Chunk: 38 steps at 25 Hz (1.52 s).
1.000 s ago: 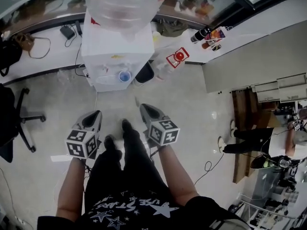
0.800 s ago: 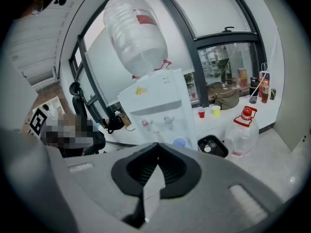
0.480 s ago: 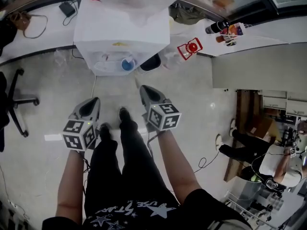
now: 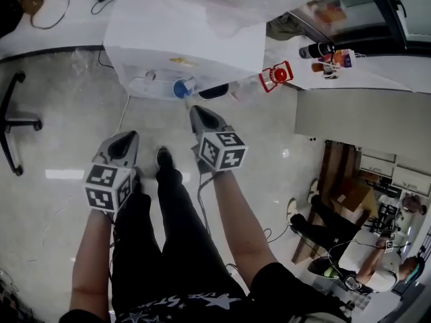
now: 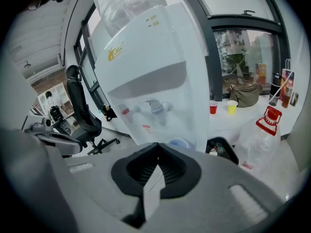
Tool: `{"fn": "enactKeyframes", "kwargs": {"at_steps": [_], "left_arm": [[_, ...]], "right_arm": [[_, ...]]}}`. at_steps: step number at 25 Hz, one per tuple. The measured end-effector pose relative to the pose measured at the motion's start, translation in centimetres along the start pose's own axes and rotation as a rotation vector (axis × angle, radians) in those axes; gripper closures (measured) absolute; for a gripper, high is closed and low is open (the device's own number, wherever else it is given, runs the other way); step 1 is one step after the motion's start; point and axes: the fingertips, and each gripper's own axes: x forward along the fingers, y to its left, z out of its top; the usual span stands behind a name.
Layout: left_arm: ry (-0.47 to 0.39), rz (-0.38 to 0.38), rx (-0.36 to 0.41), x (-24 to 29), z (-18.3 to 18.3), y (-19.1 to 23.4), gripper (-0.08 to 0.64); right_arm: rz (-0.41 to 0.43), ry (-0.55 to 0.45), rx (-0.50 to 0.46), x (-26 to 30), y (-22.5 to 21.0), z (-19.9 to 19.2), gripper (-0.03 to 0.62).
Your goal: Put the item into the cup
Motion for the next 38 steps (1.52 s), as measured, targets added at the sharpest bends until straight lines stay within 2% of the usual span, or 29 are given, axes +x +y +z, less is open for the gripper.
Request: {"fn": "enactKeyframes", "kwargs": {"at_steps": [4,20,30,38], "left_arm": [[-0.009,0.008,-0.040,0.8,-0.2,0.4,0.555],[-0.017,0.037,-0.075,3.3,-0.7,3.3,0.555],[-0.030,0.023,-0.081,3.3,-0.5,3.6,0.555],[-0.032,0.007,-0.076,2.7,-0.7,3.7,0.555]], "right_arm": [[0.000,0.010,-0.023,1.7,-1.0,0.3,0.591],[0.012,0.090,-0.123,7.8,-2.3,-1.2,0.591],[-0.062,0.146,-0.216,8.9,-3.5,-1.6,0.591],[-0.072,0.149,-0.184,9.3,-3.5,-1.6,0.588]]}}
